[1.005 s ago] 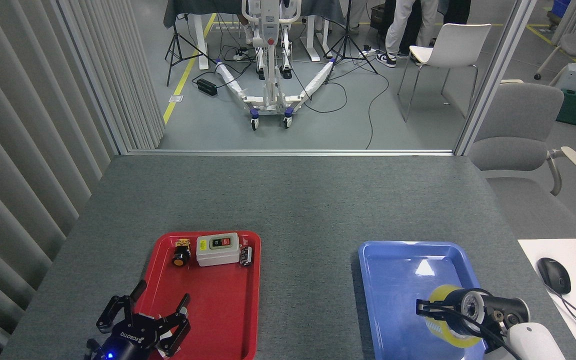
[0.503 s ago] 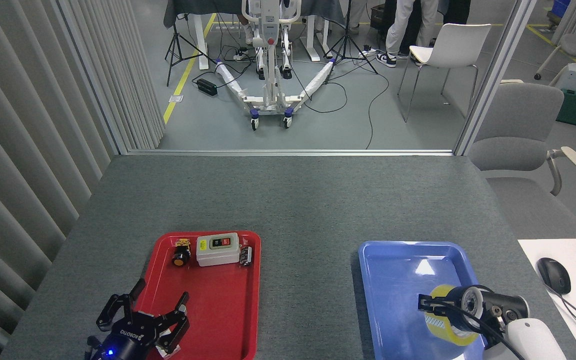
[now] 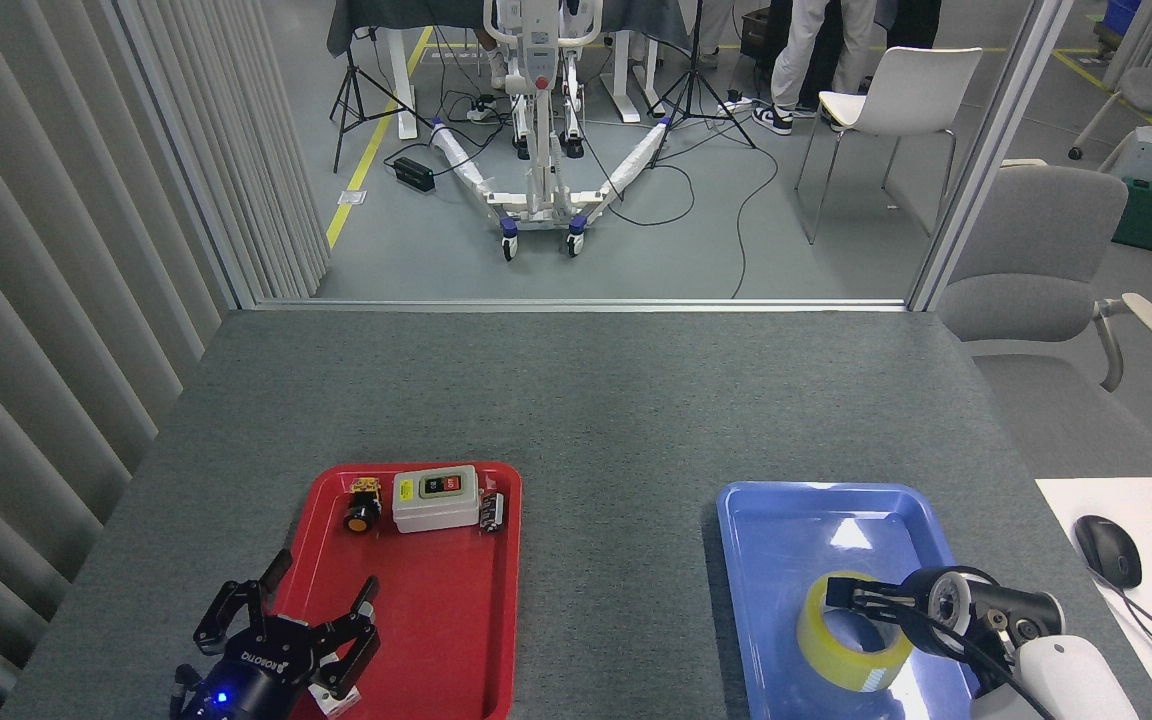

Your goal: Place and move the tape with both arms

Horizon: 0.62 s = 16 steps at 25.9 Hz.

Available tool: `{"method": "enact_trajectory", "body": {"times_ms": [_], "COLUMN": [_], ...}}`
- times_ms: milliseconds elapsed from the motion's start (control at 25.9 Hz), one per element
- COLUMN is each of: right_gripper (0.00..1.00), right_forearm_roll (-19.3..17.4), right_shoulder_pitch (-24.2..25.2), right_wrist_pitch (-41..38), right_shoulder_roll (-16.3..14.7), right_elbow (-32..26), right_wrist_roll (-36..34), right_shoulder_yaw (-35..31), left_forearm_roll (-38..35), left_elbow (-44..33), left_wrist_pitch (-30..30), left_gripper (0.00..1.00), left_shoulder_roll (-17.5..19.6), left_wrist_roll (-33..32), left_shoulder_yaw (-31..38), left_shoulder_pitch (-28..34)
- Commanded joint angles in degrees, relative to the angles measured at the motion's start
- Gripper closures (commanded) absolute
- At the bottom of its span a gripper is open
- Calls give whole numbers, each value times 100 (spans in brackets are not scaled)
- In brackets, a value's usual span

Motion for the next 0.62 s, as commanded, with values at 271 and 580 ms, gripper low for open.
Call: {"method": "enact_trajectory", "body": {"times_ms": [271,580], "right_gripper": [3,2], "right_forearm_roll": [59,358], "right_shoulder_pitch": [166,703], "right_wrist_pitch": [-917,-1822], "right_shoulder_roll": [-282,-282], "right_elbow": [-154,-154], "right_wrist_roll": [-3842,-6496], "right_shoulder_yaw": [-79,-633], "left_forearm_roll": [-10,-19], "left_elbow": [-59,-50], "left_wrist_pitch": [-134,-292], "left_gripper": [1,1], "left_shoulder_roll": [-234,-453], "left_wrist_roll": [85,234], "left_shoulder_yaw": [501,836], "left_shoulder_pitch": [37,73]}}
